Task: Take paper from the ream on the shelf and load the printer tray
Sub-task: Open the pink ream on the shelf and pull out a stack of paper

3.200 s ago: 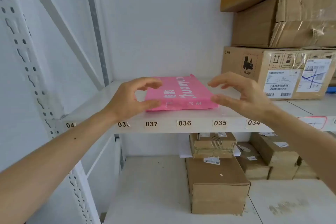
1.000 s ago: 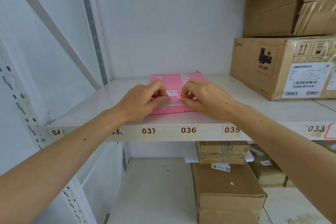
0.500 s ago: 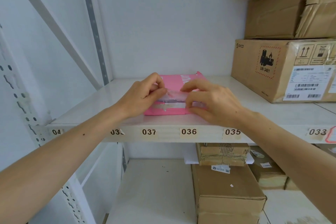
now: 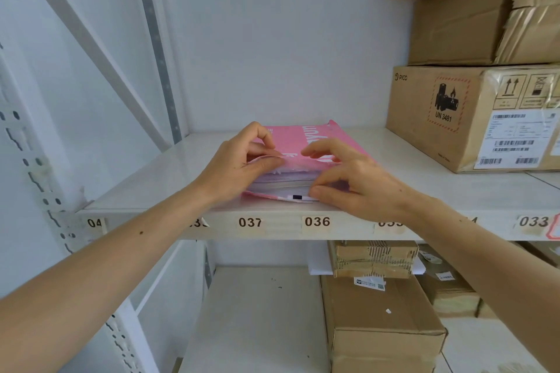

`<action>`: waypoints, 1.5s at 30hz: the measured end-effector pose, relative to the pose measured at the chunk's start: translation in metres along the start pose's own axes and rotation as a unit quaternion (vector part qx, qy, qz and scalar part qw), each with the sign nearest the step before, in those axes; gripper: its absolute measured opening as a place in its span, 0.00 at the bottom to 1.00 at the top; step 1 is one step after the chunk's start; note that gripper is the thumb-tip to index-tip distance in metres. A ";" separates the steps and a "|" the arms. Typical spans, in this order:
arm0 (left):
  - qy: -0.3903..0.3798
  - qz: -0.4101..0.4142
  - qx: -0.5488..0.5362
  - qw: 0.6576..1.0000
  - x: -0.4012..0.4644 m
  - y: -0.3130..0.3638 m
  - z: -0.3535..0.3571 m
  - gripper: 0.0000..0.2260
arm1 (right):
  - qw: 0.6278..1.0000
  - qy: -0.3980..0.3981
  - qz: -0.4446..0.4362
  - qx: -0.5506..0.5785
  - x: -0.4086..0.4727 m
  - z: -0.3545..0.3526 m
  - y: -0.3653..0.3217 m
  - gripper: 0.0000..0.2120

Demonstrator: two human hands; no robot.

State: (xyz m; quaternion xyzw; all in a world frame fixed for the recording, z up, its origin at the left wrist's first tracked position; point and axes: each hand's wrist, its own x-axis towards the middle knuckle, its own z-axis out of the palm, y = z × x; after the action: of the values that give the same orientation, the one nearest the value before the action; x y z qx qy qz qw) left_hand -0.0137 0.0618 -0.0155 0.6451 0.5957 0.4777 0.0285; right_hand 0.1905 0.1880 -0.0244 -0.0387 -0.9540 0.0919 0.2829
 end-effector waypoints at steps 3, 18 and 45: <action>0.014 -0.014 -0.051 0.998 -0.002 -0.001 0.004 0.14 | 0.999 -0.020 0.021 0.017 0.001 0.000 -0.003 0.15; -0.082 0.140 0.187 0.969 0.000 -0.005 -0.004 0.16 | 0.997 -0.004 0.080 -0.015 0.008 0.003 -0.004 0.10; -0.050 0.009 0.134 0.990 0.013 -0.003 -0.002 0.16 | 0.975 0.057 -0.028 -0.213 0.023 0.006 0.010 0.09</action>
State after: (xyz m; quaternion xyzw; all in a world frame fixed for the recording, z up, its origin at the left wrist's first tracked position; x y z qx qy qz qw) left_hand -0.0197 0.0723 -0.0087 0.6716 0.6459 0.3616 -0.0330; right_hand 0.1676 0.1999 -0.0193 -0.0768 -0.9347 -0.1234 0.3245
